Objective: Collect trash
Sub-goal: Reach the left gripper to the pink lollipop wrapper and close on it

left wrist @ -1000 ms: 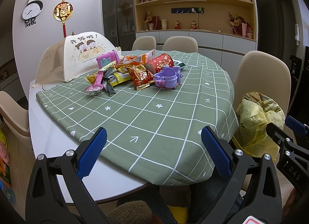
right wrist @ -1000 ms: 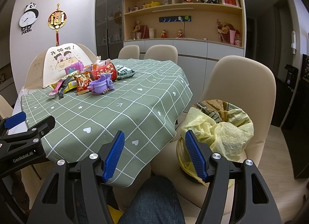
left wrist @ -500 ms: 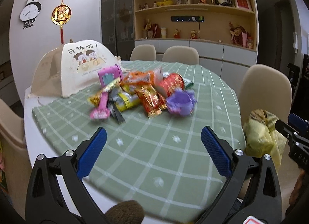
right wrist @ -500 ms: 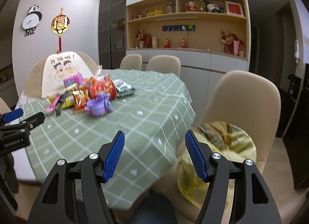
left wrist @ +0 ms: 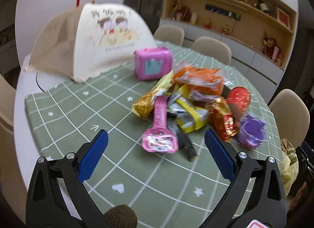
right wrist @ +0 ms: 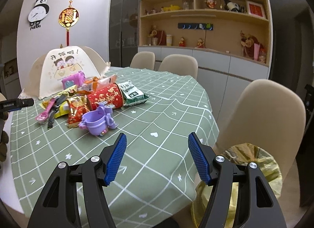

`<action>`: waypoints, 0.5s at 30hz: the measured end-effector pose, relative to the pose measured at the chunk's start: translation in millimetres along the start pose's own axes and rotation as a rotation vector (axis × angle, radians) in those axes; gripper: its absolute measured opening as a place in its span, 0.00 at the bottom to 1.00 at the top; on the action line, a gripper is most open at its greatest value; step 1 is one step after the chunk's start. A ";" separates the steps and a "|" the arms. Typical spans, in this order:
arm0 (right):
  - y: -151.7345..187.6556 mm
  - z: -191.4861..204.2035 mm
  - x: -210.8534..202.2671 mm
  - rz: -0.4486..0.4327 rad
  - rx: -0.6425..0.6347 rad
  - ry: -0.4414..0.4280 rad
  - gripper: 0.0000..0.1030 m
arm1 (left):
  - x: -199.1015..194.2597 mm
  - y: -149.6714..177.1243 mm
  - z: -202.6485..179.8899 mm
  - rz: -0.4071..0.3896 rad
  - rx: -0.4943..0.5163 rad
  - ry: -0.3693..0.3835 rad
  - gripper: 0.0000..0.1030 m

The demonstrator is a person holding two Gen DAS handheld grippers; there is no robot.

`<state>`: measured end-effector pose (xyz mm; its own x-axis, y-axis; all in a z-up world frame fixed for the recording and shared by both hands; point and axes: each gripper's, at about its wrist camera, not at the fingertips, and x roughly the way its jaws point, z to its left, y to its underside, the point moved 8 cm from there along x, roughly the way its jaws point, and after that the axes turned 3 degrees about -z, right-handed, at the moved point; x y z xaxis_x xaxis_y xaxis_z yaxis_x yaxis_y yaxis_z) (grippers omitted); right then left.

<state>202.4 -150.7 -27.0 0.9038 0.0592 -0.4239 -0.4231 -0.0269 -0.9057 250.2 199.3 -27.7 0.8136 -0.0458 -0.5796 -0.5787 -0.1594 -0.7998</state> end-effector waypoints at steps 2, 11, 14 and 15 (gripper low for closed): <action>-0.3 -0.2 12.4 0.018 0.010 -0.005 0.60 | 13.1 5.3 0.5 0.058 -0.002 0.013 0.86; -1.7 12.8 46.7 0.070 -0.005 -0.047 0.60 | 49.5 15.4 -5.7 0.191 0.076 -0.036 0.77; -6.6 18.0 49.1 0.062 -0.018 -0.053 0.60 | 58.4 19.9 -5.9 0.236 0.096 -0.038 0.56; -7.0 18.4 49.5 0.064 -0.019 -0.058 0.60 | 61.0 23.0 -7.0 0.252 0.107 -0.035 0.49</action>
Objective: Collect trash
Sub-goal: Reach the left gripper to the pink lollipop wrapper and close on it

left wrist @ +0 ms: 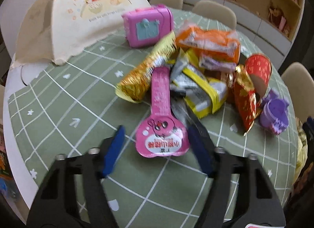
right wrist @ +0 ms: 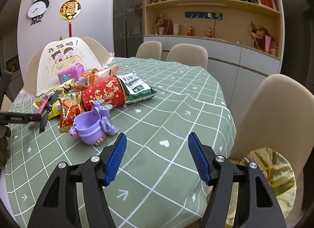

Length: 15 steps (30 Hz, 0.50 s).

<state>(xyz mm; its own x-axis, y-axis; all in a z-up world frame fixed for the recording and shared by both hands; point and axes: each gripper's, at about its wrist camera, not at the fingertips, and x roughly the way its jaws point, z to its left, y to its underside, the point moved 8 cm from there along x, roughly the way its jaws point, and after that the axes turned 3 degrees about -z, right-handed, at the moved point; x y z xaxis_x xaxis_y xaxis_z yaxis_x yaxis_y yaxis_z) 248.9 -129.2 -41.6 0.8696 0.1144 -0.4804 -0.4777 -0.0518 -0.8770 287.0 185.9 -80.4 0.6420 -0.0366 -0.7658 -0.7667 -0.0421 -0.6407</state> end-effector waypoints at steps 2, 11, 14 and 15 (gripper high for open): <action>-0.2 1.7 2.1 0.009 0.002 -0.014 0.60 | -2.7 0.3 -2.1 -0.015 0.010 0.005 0.46; -14.8 18.1 15.2 0.029 -0.023 -0.083 0.60 | -42.3 -12.0 -9.9 -0.168 -0.059 0.081 0.46; -27.5 25.3 23.5 0.036 -0.012 -0.114 0.60 | -45.3 -14.4 -17.9 -0.184 -0.058 0.104 0.46; -32.9 28.4 27.2 0.039 -0.004 -0.129 0.60 | -46.1 -15.9 -20.0 -0.196 -0.050 0.105 0.46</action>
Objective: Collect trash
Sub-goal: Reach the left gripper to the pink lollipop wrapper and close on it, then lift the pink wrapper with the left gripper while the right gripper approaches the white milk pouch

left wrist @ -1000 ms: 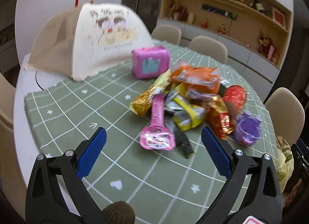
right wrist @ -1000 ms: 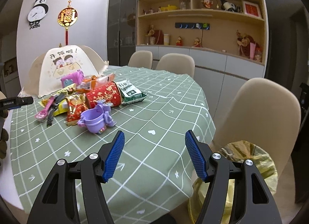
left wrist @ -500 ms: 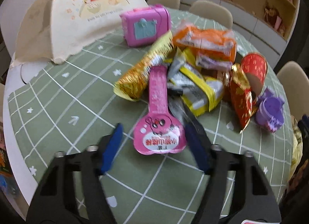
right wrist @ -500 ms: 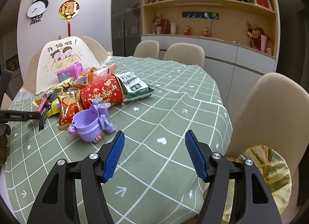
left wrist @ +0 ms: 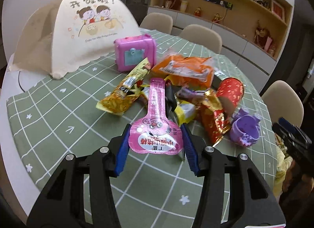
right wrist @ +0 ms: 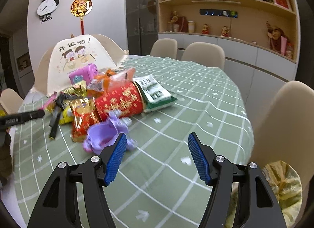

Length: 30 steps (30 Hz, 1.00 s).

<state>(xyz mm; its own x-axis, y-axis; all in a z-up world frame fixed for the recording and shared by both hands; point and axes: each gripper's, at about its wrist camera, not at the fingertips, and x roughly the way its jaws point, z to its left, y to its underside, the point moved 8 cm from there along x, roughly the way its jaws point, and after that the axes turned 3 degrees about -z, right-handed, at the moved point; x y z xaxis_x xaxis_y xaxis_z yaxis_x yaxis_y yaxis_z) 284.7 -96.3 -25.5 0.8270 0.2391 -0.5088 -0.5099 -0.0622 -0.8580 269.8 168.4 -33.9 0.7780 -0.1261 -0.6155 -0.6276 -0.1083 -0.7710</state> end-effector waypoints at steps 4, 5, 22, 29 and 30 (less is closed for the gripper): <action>-20.1 10.0 20.2 0.029 0.053 -0.059 0.60 | -0.6 -3.9 -4.5 -0.019 -0.011 0.018 0.46; -26.2 13.4 27.7 0.039 0.065 -0.078 0.60 | -0.5 -5.2 -4.4 -0.020 -0.022 0.026 0.46; -32.1 43.6 113.6 0.303 0.278 -0.226 0.60 | -23.3 -15.5 29.7 -0.076 -0.072 0.003 0.46; -45.7 51.7 141.5 0.325 0.250 -0.189 0.60 | -22.2 -13.4 37.4 -0.068 -0.087 0.002 0.46; -47.8 52.7 141.6 0.315 0.235 -0.176 0.60 | -22.1 -13.1 38.4 -0.066 -0.090 0.002 0.46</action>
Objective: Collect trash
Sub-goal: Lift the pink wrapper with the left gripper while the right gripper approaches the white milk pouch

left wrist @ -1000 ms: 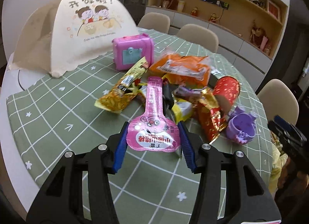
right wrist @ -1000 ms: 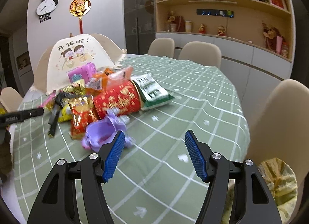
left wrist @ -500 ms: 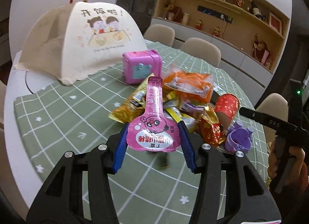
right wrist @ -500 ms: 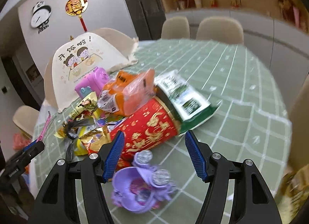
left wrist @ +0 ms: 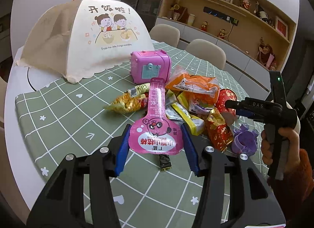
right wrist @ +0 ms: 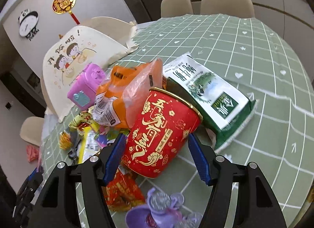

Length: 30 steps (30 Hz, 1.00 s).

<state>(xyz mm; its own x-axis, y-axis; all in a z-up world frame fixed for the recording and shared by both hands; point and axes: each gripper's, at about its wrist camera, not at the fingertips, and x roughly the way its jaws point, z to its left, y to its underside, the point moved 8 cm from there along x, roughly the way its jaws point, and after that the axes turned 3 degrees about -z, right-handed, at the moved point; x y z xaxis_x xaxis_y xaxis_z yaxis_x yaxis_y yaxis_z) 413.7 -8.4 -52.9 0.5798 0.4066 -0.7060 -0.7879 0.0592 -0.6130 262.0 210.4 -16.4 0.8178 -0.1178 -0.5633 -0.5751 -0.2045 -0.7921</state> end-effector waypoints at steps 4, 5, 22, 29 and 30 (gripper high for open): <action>-4.9 5.9 -10.2 -0.063 -0.083 0.049 0.37 | 0.2 -1.6 -1.0 -0.002 -0.003 0.002 0.46; -6.5 7.7 -16.3 -0.083 -0.105 0.056 0.24 | 0.0 -3.4 -2.7 -0.007 0.000 0.003 0.46; -19.1 -26.2 -34.2 -0.141 0.011 -0.014 0.23 | 15.6 -3.8 -19.0 0.014 0.006 0.040 0.46; -46.8 -60.7 -30.6 -0.173 -0.268 0.099 0.43 | 29.8 -10.9 -20.3 0.024 -0.030 0.074 0.46; -49.2 -70.3 -22.2 -0.137 -0.236 0.057 0.43 | 33.0 -12.5 -23.0 0.025 -0.043 0.086 0.47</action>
<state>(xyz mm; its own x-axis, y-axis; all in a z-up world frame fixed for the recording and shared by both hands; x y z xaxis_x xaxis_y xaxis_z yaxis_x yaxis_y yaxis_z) 454.2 -84.4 -32.0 0.6937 0.3570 -0.6256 -0.6353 -0.1062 -0.7650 296.7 186.7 -19.7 0.8032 -0.2057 -0.5591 -0.5953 -0.2418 -0.7663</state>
